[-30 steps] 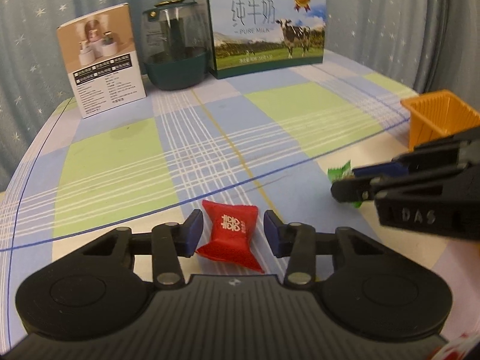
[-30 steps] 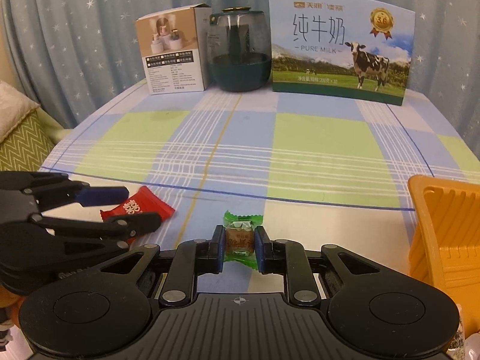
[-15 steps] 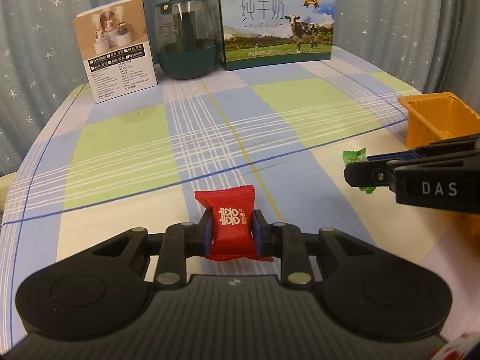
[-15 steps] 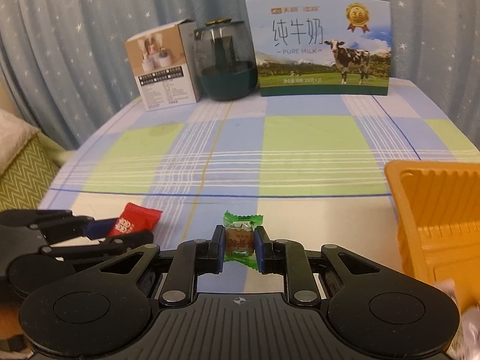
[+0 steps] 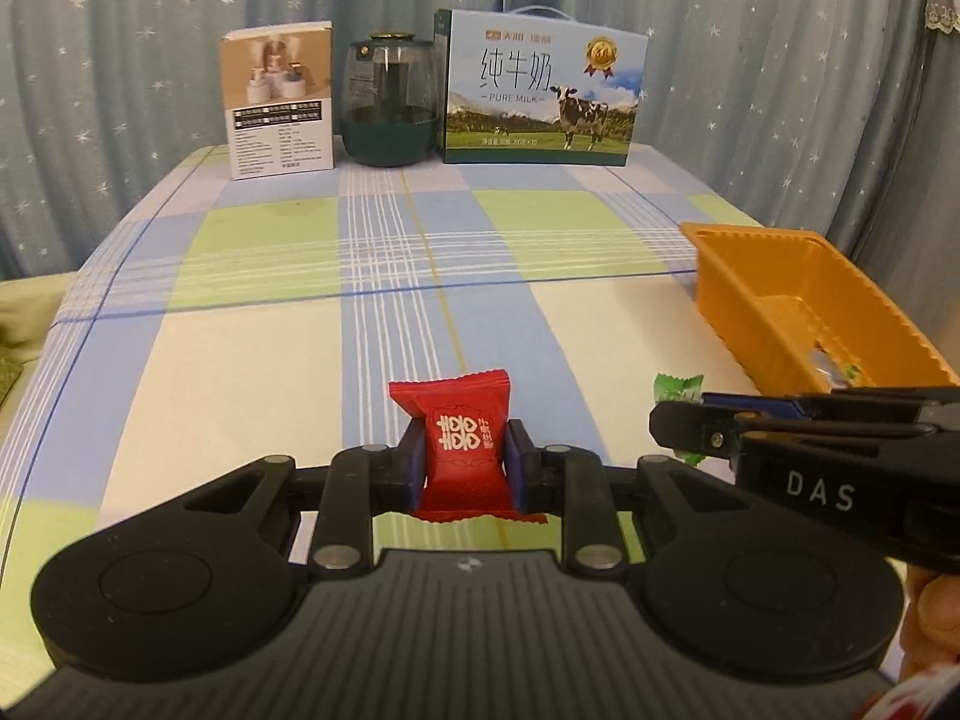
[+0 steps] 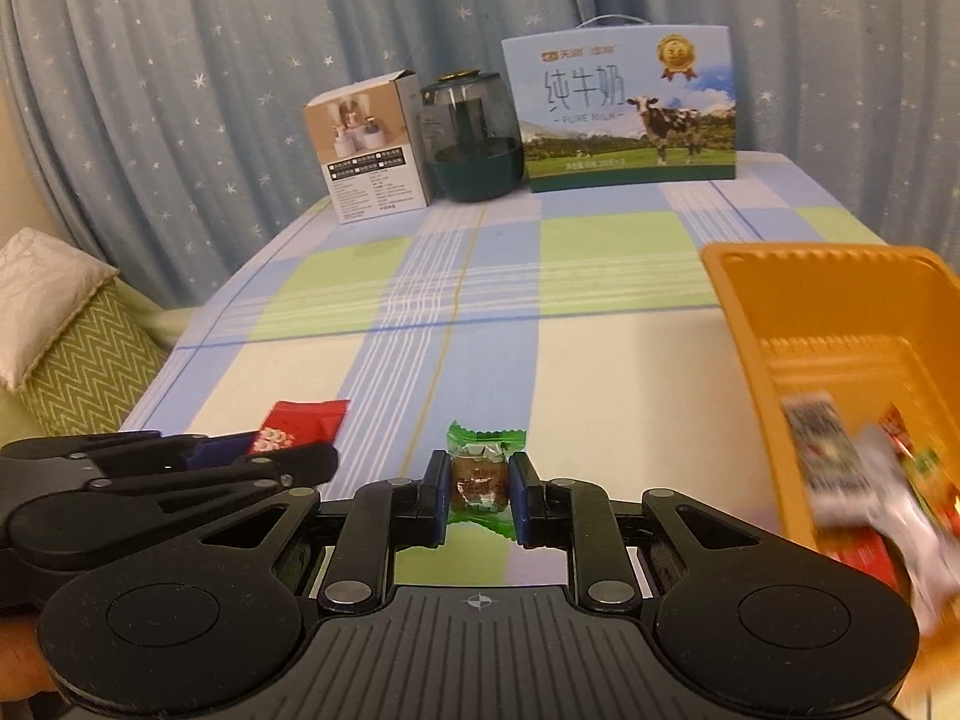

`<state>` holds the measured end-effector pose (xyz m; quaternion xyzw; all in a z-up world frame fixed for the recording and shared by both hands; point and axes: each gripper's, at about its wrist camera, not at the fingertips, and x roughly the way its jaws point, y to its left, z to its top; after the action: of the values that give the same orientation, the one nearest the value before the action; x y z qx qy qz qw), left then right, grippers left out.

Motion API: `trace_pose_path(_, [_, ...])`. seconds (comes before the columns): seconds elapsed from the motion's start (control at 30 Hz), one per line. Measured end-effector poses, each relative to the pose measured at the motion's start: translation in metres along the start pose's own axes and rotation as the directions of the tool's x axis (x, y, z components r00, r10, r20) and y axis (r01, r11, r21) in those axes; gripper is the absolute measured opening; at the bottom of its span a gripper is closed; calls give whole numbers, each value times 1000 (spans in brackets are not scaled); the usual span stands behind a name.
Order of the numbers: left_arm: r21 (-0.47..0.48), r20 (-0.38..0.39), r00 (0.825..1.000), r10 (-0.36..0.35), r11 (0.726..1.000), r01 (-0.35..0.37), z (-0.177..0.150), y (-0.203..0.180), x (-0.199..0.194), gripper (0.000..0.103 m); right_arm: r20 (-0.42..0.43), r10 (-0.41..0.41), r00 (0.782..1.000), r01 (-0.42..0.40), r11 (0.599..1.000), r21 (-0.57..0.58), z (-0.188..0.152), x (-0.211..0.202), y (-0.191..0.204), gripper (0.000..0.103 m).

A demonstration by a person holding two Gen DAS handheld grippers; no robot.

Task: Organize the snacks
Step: 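Carry the red candy and green sweet over the orange tray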

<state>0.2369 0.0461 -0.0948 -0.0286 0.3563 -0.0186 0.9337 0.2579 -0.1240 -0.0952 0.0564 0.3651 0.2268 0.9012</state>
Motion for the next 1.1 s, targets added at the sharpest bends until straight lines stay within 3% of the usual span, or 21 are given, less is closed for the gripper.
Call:
trace_pose_path(0.23, [-68,-1,1000,-8,998,8,-25,-20,-50,23,43,-46,998,46,999,-2,-19,-50,0,21])
trace_pose_path(0.57, [-79,26,999,-22,997,24,-36,-64,-100,23,100,-125,987,121,992,45,-38,-123,-20,21])
trace_pose_path(1.1, [-11,58,993,-101,995,101,-23,-132,-126,23,160,-214,964,197,974,113,-41,-191,-58,21])
